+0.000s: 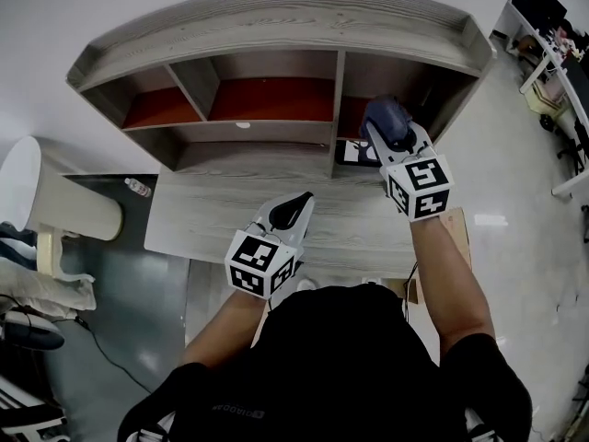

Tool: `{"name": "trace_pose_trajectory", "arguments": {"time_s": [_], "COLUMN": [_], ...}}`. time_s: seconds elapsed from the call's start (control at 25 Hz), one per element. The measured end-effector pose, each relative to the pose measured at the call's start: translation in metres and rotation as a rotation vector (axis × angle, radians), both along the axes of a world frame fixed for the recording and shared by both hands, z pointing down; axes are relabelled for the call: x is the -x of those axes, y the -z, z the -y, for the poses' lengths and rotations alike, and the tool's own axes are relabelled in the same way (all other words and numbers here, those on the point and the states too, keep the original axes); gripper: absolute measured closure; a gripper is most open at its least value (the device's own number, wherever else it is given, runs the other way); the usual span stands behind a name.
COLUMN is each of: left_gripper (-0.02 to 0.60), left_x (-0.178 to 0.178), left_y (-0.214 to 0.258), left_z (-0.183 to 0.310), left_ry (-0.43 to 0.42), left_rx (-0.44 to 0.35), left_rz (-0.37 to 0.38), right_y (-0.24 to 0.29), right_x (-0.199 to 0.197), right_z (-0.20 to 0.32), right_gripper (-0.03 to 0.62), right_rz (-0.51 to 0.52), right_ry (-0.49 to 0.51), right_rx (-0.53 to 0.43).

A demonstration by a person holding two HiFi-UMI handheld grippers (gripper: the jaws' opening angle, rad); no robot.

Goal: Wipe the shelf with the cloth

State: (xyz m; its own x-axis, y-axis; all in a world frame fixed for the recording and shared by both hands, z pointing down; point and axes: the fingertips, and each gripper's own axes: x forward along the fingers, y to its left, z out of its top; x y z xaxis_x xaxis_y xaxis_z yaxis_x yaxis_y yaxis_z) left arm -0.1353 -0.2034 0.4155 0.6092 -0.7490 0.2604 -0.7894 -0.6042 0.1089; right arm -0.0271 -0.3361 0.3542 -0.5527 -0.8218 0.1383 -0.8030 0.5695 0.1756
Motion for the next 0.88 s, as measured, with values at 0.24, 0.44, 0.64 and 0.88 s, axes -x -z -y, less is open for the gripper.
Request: {"name": "trace_pose_trajectory", "arguments": {"time_s": [0.24, 0.44, 0.64, 0.88], "left_gripper": [0.572, 0.572, 0.572, 0.572], "left_x": [0.008, 0.015, 0.018, 0.025], "left_y": [-0.009, -0.010, -0.007, -0.008], "left_z": [-0.005, -0.002, -0.003, -0.002], "left_ry": [0.020, 0.054, 0.075, 0.105], "left_rx": [0.046, 0.043, 0.030, 0.034], "left_rz": [0.037, 0.048, 0.049, 0.040], "right_y": [0.018, 0.035, 0.037, 0.040], "right_x": [0.014, 0.027, 0.036, 0.042], "right_z": [0.058, 0.092, 0.112, 0.124], "right_gripper": [0.491, 0.491, 0.491, 0.493], "right_rz": [-0.054, -0.085, -0.095, -0.114], "right_ry": [-0.001, 0.004, -0.004, -0.017], "right_rx": [-0.054, -0.095, -0.101, -0.111]}}
